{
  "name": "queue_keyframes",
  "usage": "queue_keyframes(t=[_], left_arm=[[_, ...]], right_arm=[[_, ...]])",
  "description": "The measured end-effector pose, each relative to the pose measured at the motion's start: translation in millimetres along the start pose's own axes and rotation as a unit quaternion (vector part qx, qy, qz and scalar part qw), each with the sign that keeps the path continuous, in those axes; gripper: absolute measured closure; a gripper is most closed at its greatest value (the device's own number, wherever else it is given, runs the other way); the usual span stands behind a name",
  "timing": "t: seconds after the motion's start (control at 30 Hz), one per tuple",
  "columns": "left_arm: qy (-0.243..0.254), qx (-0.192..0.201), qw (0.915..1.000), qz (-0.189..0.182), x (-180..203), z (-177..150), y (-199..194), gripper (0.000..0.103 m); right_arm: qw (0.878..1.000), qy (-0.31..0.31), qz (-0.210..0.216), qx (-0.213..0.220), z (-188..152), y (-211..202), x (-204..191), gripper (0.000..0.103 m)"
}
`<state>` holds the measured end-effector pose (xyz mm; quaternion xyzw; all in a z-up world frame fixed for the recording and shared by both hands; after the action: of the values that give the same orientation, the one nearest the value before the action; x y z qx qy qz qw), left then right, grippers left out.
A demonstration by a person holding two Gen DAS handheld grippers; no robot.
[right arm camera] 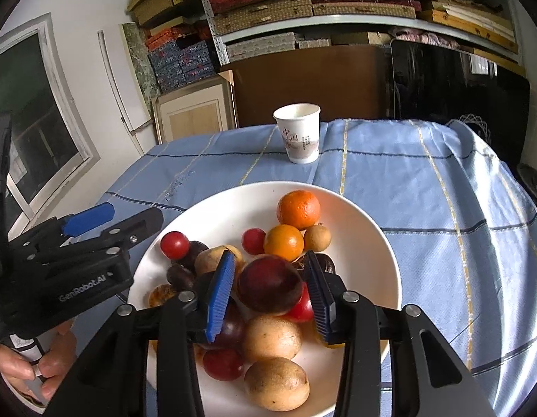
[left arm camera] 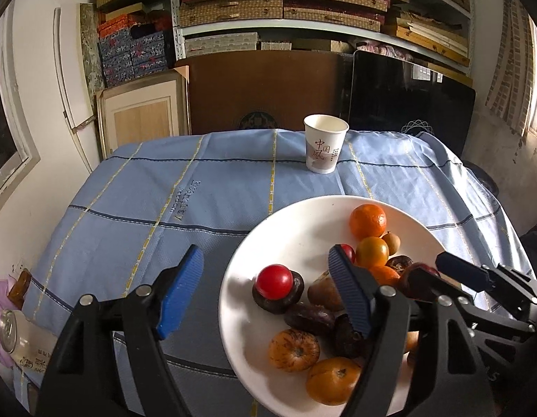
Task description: Organize fruits
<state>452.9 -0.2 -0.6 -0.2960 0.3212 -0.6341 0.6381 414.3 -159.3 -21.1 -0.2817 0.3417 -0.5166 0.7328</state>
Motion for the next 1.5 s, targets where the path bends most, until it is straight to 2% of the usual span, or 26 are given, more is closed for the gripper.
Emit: queue_keyframes(t=[0.13, 0.2, 0.3, 0.47, 0.57, 0.8, 0.93, 1.1, 1.23, 1.5], left_arm=[[-0.003, 0.005, 1.0, 0.001, -0.7, -1.1, -8.3, 0.03], [-0.003, 0.008, 1.0, 0.004, -2.1, -3.6, -16.3, 0.025], [-0.006, 0.016, 0.9998, 0.01, -4.2, -10.6, -34.5, 0.015], [0.001, 0.026, 0.9997, 0.002, -5.1, -28.8, -75.7, 0.008], [0.013, 0.033, 0.9994, 0.003, -1.7, -44.0, -100.7, 0.006], [0.023, 0.032, 0.9992, 0.001, 1.6, -91.6, -145.0, 0.005], [0.025, 0.03, 0.9992, 0.011, 2.0, -117.6, -161.0, 0.005], [0.017, 0.027, 0.9995, 0.006, -1.5, -145.3, -176.4, 0.005], [0.02, 0.029, 0.9992, 0.017, -3.0, -159.7, -185.0, 0.005], [0.017, 0.03, 0.9993, 0.016, -4.5, -174.4, -195.0, 0.005]], right_arm=[[1.0, 0.001, 0.003, 0.007, -0.2, -15.3, -1.9, 0.056], [1.0, -0.002, 0.004, 0.009, -2.5, -26.1, -4.3, 0.051], [1.0, -0.016, -0.003, 0.009, -9.9, -41.8, -10.8, 0.041], [0.999, -0.035, -0.01, 0.006, -32.2, -68.0, -21.6, 0.023], [0.999, -0.046, -0.019, 0.007, -50.8, -83.9, -27.3, 0.016], [0.998, -0.051, -0.034, 0.001, -92.4, -113.5, -34.7, 0.013], [0.998, -0.048, -0.035, 0.0, -111.7, -124.3, -36.6, 0.013], [0.998, -0.047, -0.033, -0.002, -130.1, -134.4, -40.1, 0.013], [0.998, -0.051, -0.029, 0.002, -140.8, -144.9, -46.2, 0.013], [0.998, -0.063, -0.03, 0.007, -153.2, -159.1, -57.0, 0.013]])
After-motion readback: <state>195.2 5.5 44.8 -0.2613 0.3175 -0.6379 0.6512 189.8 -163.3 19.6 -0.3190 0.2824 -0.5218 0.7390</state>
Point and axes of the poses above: each gripper's, at about its wrist camera, not at the fingertips, and y roughly the way its jaws point, x to its right, z to its top, the point moved 3 cm from there along y, roughly the way its jaws point, and after that the axes turned 10 degrees about -x, right-handed, at the moved point
